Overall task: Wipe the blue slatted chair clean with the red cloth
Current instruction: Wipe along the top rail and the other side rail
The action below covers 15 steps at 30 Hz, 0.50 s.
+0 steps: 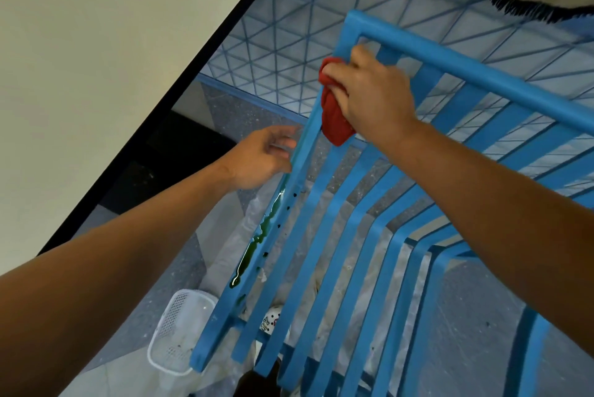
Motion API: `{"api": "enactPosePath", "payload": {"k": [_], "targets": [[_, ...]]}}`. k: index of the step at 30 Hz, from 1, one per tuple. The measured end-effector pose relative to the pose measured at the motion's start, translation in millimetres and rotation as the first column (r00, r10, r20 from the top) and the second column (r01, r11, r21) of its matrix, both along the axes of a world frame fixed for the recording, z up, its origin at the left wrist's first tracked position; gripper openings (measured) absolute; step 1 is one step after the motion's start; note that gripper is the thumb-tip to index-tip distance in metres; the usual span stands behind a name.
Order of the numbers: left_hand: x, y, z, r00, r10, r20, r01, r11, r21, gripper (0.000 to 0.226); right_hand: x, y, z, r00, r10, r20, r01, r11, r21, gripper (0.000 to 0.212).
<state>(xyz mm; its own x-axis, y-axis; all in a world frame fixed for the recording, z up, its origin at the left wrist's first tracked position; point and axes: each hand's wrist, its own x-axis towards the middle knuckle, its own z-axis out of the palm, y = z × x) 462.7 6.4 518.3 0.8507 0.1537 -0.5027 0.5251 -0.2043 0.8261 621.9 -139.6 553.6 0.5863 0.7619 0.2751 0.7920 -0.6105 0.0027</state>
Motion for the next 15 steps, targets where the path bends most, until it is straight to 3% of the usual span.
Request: {"api": "enactPosePath", "payload": {"k": [5,8,11,15], "targets": [[-16,-1,-13,0.999,-0.021,-0.036,0.021,1.0,-0.015,0.059,-23,-7,-37,0.999,0.025,-0.043,-0.024,1.0,0.018,0.016],[-20,-1,-17,1.0,-0.002,-0.026,0.001,1.0,-0.028,0.064,-39,-12,-42,0.995,-0.015,-0.096,0.013,1.0,-0.028,0.038],[-22,-1,-16,1.0,-0.001,-0.021,0.0,1.0,-0.021,0.064,-48,-12,-46,0.968,-0.035,-0.25,0.013,0.996,-0.09,0.064],[-23,-1,-15,1.0,0.017,-0.016,-0.018,0.998,-0.057,0.063,-38,-13,-45,0.944,0.021,-0.33,-0.014,1.0,0.024,0.033]]}}
